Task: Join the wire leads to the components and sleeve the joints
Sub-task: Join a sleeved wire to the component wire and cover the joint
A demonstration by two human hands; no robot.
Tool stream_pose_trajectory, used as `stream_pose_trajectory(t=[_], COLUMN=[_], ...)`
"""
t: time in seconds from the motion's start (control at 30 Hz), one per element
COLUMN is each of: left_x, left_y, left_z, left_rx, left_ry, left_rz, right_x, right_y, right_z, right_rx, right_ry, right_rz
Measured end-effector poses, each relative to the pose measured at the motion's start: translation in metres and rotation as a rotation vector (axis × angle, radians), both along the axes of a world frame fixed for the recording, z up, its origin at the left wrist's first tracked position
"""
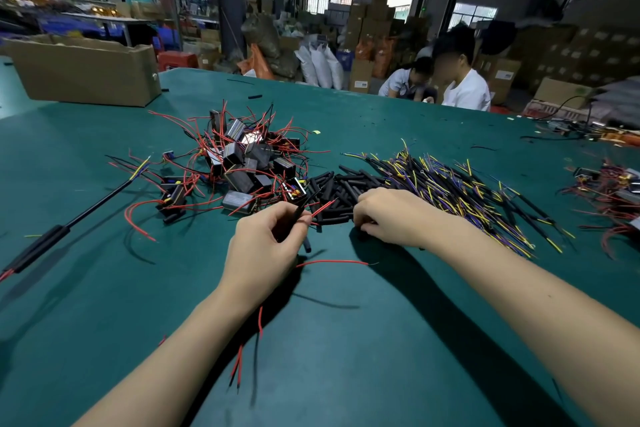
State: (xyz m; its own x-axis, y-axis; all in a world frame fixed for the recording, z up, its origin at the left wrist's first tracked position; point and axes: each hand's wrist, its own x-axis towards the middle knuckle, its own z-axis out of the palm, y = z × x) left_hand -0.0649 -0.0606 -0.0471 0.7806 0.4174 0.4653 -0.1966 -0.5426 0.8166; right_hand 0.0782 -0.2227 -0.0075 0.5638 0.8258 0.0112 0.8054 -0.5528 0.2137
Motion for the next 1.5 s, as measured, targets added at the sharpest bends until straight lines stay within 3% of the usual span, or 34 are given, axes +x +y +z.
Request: stream_pose_trajectory(t=[0.1,0.13,0.2,0.27,0.3,0.4,0.53,0.97,1.33,1.5], left_x=[0.000,0.000,0.001,0.001,0.001,0.001,0.000,-0.002,-0.006,-0.007], left_y=[-0.001,-0.001,-0.001,-0.001,-0.001,-0.002,-0.002,-0.002,-0.006,-0.004], left_z=[-0.001,-0.001,-0.002,-0.003,-0.003,-0.004,-0.003,-0.001,0.005,0.005], left_rx=[0.008,0.002,-0.002,0.000,0.001,0.005,0.021,0.041,0.106,-0.025], left_ry=[0.003,-0.001,-0.020,-0.049,-0.065,-0.092,-0.123,-0.147,-0.162,-0.156], left_rz=[-0.002,-0.005,-0.011,-0.021,-0.030,-0.072,-0.114,-0.134,-0.148,-0.139], right_x=[0.000,-0.001,-0.011,-0.026,-0.034,-0.054,-0.061,-0.066,-0.073,-0.080], right_y=[0.001,0.000,-0.002,-0.003,-0.004,-0.007,-0.005,0.000,0.007,0.010], right_z=[0.003,0.004,0.006,0.004,0.000,-0.014,-0.016,-0.013,-0.014,-0.014], right_rx=[0.070,0.248,0.830,1.450,1.653,1.891,1.983,1.946,1.765,1.643], right_ry=[0.006,0.056,0.244,0.545,0.702,1.110,1.280,1.216,1.146,1.152], right_rz=[0.006,-0.009,-0.091,-0.234,-0.307,-0.398,-0.334,-0.330,-0.340,-0.322])
